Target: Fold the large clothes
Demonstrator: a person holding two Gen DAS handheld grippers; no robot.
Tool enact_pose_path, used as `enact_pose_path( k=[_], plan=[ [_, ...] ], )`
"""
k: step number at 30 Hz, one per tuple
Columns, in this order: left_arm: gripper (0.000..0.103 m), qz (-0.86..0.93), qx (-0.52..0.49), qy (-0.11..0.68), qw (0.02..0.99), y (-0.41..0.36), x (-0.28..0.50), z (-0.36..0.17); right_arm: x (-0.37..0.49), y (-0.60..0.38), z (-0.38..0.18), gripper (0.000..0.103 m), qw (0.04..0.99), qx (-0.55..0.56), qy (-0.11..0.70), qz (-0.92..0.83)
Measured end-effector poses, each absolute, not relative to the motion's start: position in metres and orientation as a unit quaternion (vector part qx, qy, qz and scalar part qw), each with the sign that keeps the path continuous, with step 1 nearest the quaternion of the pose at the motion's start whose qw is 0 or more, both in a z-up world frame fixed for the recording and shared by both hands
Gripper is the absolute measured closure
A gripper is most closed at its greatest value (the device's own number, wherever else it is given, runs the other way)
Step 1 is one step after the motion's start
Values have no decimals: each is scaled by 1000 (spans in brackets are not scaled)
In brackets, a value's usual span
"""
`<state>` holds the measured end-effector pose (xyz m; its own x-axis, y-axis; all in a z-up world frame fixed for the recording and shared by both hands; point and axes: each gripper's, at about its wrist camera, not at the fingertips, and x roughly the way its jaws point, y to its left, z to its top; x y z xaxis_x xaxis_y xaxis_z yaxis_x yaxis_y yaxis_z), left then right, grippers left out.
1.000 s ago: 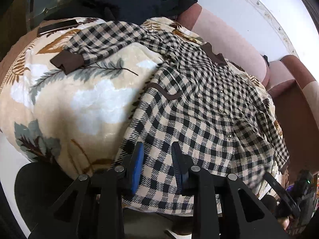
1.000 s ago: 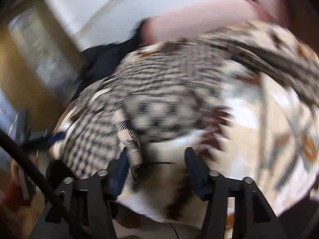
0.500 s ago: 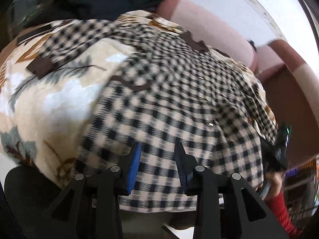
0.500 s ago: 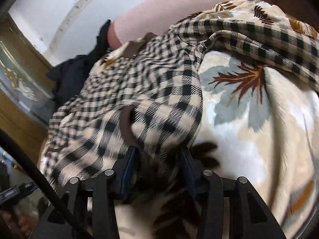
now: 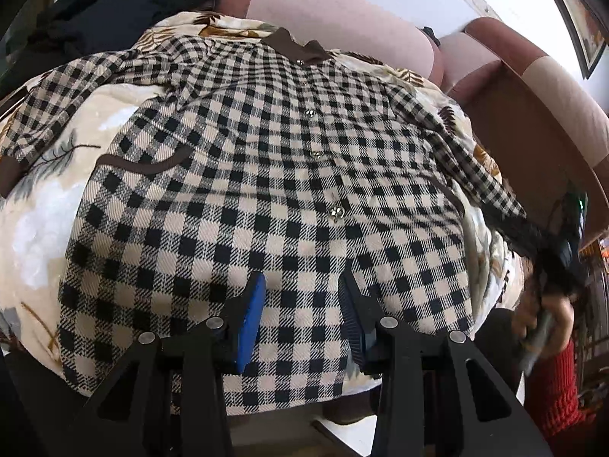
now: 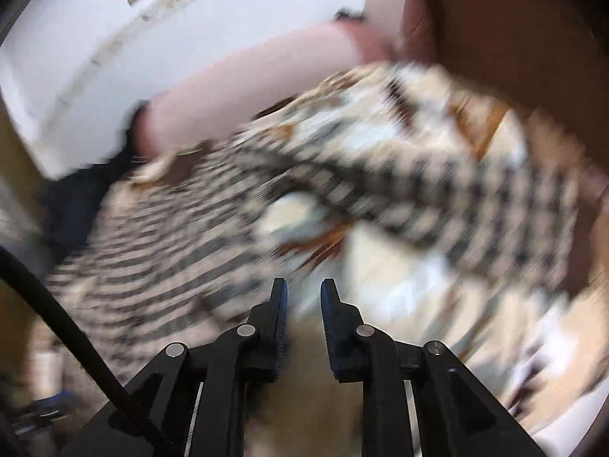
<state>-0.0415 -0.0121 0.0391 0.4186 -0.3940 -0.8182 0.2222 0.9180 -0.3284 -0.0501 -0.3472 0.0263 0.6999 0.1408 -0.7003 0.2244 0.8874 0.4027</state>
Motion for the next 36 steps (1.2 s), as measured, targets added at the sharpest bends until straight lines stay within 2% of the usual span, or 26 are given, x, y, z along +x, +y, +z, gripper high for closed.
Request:
enact_pose_path(
  k=[5,6,8,9,12,15,20,21,22,23,27,31,34,36],
  plan=[
    [65,-183,-112,518,828,-2,-43,32,-72,-293,-12,80,871,212,438,60],
    [65,-184,-116,518,827,-1,-44,32,-68,-282,-20,76,869,206,444,69],
    [65,-185,-118,517,828,-1,-48,34,-60,-272,-23,59,875,199,437,70],
    [65,-185,-116,515,829,-1,-50,35,-54,-269,-25,56,879,199,428,67],
    [65,-184,-114,504,836,-1,-58,43,-35,-271,-32,55,869,253,417,85],
    [60,-178,-125,499,839,5,-64,45,-27,-279,-38,55,845,321,413,108],
    [60,-178,-149,510,828,10,-65,38,-18,-276,-49,55,828,364,412,112],
    [60,-179,-147,511,828,9,-66,37,-15,-275,-49,57,824,369,414,116],
    [60,-180,-145,510,828,8,-68,38,-13,-274,-48,83,816,378,416,133],
    [60,-179,-143,510,829,8,-69,38,-9,-273,-47,98,809,384,422,142],
    [60,-165,-140,502,838,14,-72,42,-19,-276,-15,99,834,357,405,116],
    [59,-152,-139,498,842,25,-69,41,-57,-290,26,99,870,283,398,61],
    [59,-151,-136,507,837,24,-63,32,-89,-300,42,100,891,204,405,-30],
    [59,-153,-133,514,834,20,-61,27,-104,-304,38,97,891,168,414,-74]
  ],
)
